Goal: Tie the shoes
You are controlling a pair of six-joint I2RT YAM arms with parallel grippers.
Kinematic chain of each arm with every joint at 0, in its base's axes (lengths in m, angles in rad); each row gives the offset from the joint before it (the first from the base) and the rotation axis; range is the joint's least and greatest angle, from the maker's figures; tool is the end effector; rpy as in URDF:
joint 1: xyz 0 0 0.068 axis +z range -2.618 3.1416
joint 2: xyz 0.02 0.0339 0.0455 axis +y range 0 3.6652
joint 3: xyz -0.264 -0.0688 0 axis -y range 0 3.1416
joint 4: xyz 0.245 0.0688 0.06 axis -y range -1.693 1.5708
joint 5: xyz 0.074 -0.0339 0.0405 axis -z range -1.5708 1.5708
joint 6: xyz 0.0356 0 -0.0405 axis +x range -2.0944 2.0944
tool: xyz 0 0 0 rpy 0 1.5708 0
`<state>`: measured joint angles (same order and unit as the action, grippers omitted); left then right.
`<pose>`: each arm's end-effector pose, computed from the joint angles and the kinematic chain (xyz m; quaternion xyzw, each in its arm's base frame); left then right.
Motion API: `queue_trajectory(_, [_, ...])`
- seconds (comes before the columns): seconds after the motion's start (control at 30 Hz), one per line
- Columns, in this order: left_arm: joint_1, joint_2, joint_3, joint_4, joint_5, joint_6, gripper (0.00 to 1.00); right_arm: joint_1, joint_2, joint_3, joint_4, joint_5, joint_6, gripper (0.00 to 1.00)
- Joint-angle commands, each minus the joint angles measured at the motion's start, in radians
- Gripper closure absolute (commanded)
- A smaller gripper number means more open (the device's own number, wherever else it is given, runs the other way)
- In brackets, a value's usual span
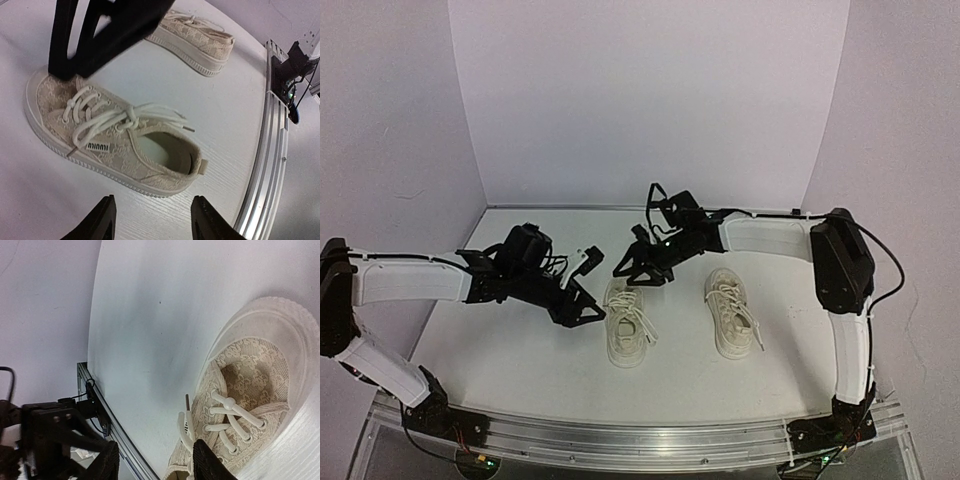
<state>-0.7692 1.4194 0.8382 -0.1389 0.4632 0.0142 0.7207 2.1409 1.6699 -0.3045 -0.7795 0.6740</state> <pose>0.2027 -0.2183 0.2203 0.4260 0.7833 -0.3424 0.2963 0.3433 0.3349 0.2085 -0.1670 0.8492 0.4986 0.0496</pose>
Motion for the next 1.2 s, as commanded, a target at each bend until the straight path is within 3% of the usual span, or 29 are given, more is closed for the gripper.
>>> queue_trajectory(0.0, [0.004, -0.038, -0.086, 0.02, -0.022, -0.016, 0.51, -0.031, -0.113, -0.02, -0.013, -0.01, -0.014, 0.51])
queue_trajectory(0.17, [0.004, 0.014, -0.105, 0.051, -0.021, 0.034, 0.58, -0.038, -0.213, -0.17, -0.028, -0.014, -0.046, 0.52])
queue_trajectory(0.4, [-0.03, 0.193, -0.012, 0.09, -0.021, 0.095, 0.64, -0.04, -0.338, -0.409, -0.032, 0.006, -0.07, 0.53])
queue_trajectory(0.67, [-0.11, 0.334, 0.082, 0.212, 0.011, 0.066, 0.67, -0.044, -0.43, -0.542, -0.03, 0.016, -0.064, 0.58])
queue_trajectory(0.87, [-0.131, 0.308, 0.076, 0.246, 0.052, 0.049, 0.68, -0.044, -0.452, -0.558, -0.023, 0.0, -0.073, 0.59])
queue_trajectory(1.17, [-0.019, 0.091, -0.043, 0.165, -0.015, 0.046, 0.53, -0.044, -0.392, -0.578, 0.076, -0.047, -0.047, 0.56])
